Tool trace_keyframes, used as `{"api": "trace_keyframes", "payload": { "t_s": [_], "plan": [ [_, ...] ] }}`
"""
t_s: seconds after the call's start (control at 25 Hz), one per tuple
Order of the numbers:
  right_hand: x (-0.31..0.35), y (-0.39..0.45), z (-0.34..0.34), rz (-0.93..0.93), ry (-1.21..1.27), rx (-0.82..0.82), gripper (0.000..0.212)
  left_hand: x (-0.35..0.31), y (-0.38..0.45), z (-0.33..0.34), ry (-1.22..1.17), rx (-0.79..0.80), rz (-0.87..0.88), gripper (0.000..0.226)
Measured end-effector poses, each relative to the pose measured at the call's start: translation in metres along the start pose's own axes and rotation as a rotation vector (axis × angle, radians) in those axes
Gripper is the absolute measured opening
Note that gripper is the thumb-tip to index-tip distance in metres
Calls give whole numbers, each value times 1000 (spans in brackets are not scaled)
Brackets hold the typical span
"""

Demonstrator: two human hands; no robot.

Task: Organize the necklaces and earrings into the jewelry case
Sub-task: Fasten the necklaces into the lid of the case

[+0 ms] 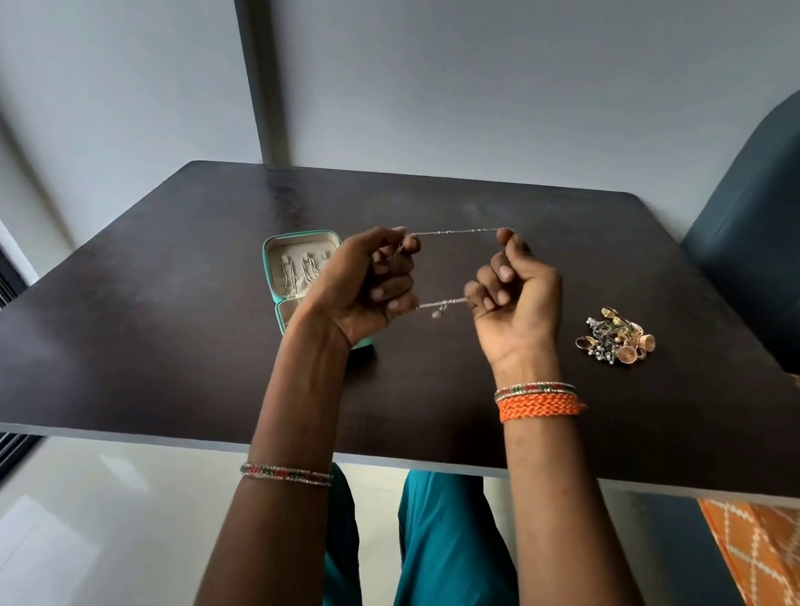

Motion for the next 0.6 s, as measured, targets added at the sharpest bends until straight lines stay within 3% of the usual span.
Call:
{"api": "trace_keyframes", "payload": {
  "t_s": [0.24, 0.4, 0.6],
  "plan": [
    [27, -4, -15, -124, -399, -73, 9, -6, -7, -6, -22, -50, 90, 24],
    [36, -7, -17, -149, -380, -107, 8, -5, -9, 11, 70, 28, 37, 19],
    [31, -12, -22, -134, -362, -163, 9, -7, -12, 20, -98, 169, 79, 16]
  ]
}}
Point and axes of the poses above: each hand's wrist, its own y-axis towards the middle knuckle, its own z-axis out of the palm, x = y × z, the point moved 10 cm from there along y, towards the middle knuckle, and after that the axes turned 10 degrees about -z, right-handed, at the moved point
